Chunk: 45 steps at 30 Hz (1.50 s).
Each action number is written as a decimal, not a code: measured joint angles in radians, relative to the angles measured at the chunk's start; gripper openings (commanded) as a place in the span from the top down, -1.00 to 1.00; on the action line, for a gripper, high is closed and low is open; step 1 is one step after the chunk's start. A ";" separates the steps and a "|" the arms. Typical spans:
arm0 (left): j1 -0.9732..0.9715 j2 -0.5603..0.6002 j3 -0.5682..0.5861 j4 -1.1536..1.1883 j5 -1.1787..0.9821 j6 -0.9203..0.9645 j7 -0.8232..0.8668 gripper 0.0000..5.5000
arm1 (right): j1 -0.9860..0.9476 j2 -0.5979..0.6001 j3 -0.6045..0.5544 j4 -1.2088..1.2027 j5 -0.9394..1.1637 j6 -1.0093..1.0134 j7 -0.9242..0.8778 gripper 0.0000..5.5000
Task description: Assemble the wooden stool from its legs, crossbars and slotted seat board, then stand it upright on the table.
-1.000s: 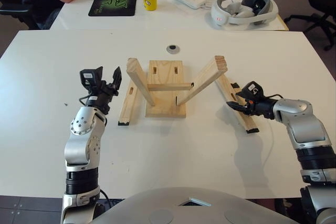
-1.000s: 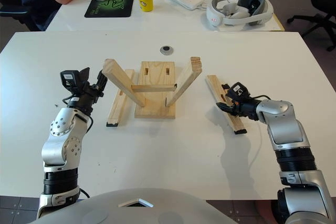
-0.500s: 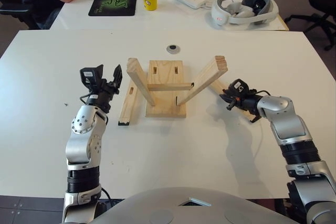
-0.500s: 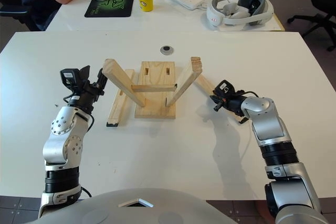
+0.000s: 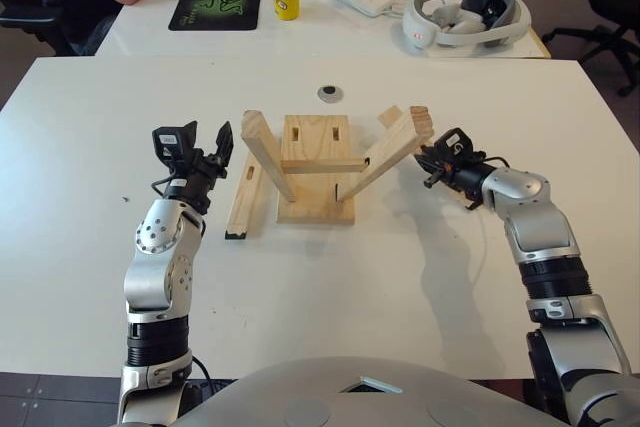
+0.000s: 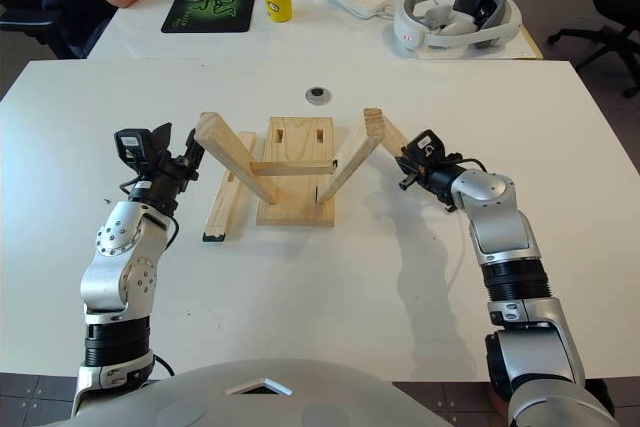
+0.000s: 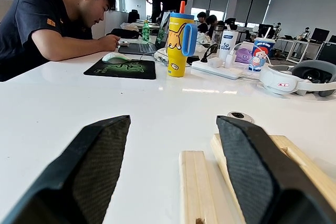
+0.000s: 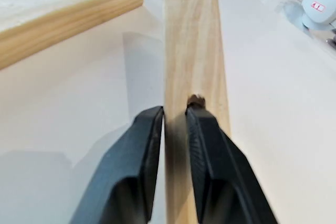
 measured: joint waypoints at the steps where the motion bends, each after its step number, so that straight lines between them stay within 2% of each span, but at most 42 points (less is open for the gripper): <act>1: 0.000 0.000 -0.001 0.000 0.000 0.001 0.000 -0.11 | -0.002 0.012 -0.014 -0.007 0.024 0.027 -0.002 0.45; 6: 0.000 0.000 -0.004 -0.002 0.000 0.009 0.000 -0.11 | -0.038 0.090 -0.109 -0.057 0.151 0.212 -0.045 0.45; 11: 0.003 -0.002 -0.005 -0.006 0.000 0.010 0.004 -0.11 | -0.077 0.084 -0.148 -0.037 0.154 0.188 -0.093 0.45; 15: 0.017 -0.011 -0.007 -0.016 0.002 0.010 0.013 -0.11 | -0.128 -0.020 -0.146 0.094 0.090 0.075 -0.060 0.45; 20: 0.026 -0.019 -0.005 -0.022 0.004 0.008 0.022 -0.11 | -0.231 -0.221 -0.081 0.375 -0.008 -0.107 0.137 0.45; 24: 0.029 -0.024 -0.002 -0.023 0.008 0.005 0.030 -0.11 | -0.285 -0.261 -0.040 0.551 -0.050 -0.197 0.234 0.45; 30: 0.029 -0.025 0.002 -0.023 0.009 0.005 0.029 -0.11 | -0.261 -0.259 -0.030 0.558 -0.056 -0.195 0.310 0.45; 37: 0.028 -0.023 0.002 -0.023 0.008 0.005 0.026 -0.11 | -0.157 -0.201 -0.020 0.480 -0.030 -0.157 0.327 0.45; 45: 0.020 -0.019 0.002 -0.022 0.008 0.007 0.018 -0.11 | -0.128 -0.196 -0.017 0.478 -0.030 -0.162 0.318 0.45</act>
